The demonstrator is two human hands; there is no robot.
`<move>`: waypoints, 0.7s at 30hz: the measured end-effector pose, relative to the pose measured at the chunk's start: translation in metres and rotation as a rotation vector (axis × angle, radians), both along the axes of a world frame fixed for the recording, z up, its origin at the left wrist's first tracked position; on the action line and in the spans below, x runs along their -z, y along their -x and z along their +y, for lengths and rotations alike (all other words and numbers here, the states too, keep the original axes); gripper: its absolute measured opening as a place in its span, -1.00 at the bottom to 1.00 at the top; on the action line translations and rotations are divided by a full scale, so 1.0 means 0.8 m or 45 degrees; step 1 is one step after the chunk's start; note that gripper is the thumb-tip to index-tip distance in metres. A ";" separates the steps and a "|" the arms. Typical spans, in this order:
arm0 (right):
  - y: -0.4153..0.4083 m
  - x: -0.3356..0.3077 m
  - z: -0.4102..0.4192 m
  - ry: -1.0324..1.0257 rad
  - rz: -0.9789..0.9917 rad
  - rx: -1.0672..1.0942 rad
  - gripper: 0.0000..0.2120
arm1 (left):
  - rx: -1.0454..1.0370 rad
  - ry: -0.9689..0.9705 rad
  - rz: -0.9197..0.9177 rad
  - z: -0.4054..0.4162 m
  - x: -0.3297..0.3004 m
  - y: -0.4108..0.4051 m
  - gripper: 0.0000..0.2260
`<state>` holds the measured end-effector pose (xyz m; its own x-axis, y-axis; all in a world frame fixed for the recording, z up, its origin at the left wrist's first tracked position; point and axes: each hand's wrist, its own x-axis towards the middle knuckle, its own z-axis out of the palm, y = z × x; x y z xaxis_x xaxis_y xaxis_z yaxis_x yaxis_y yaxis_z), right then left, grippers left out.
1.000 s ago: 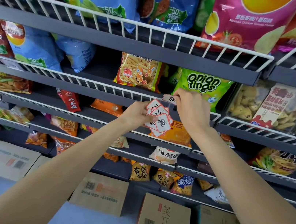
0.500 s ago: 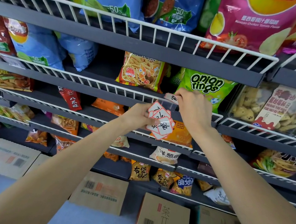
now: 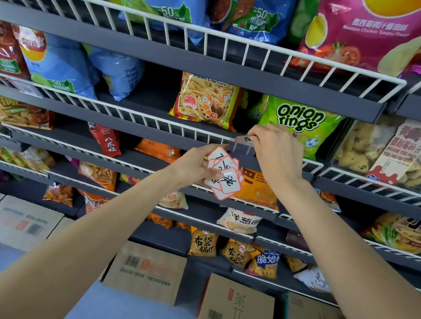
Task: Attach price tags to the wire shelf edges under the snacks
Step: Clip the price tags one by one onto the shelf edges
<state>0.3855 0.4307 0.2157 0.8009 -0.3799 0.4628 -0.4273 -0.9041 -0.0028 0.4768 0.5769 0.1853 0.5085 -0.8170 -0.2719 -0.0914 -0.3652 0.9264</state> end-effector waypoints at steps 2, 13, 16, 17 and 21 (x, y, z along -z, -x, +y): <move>-0.002 0.003 0.003 -0.011 0.009 -0.026 -0.85 | 0.020 -0.023 -0.053 0.001 -0.002 -0.001 -0.43; -0.006 0.024 0.002 -0.027 0.126 0.009 -0.88 | 0.170 -0.199 -0.350 0.006 -0.005 -0.012 -0.41; -0.006 0.024 0.005 -0.035 0.121 0.035 -0.89 | 0.182 -0.241 -0.409 0.004 -0.007 -0.016 -0.40; -0.005 0.025 0.007 -0.023 0.122 0.045 -0.88 | 0.182 -0.251 -0.417 0.003 -0.007 -0.017 -0.40; 0.002 0.029 0.016 0.066 0.140 0.063 -0.83 | 0.184 -0.275 -0.425 0.001 -0.007 -0.020 -0.39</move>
<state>0.3837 0.4433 0.1928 0.8289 -0.3980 0.3931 -0.4662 -0.8798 0.0924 0.4927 0.5781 0.1908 0.4819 -0.8289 -0.2842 -0.4381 -0.5088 0.7411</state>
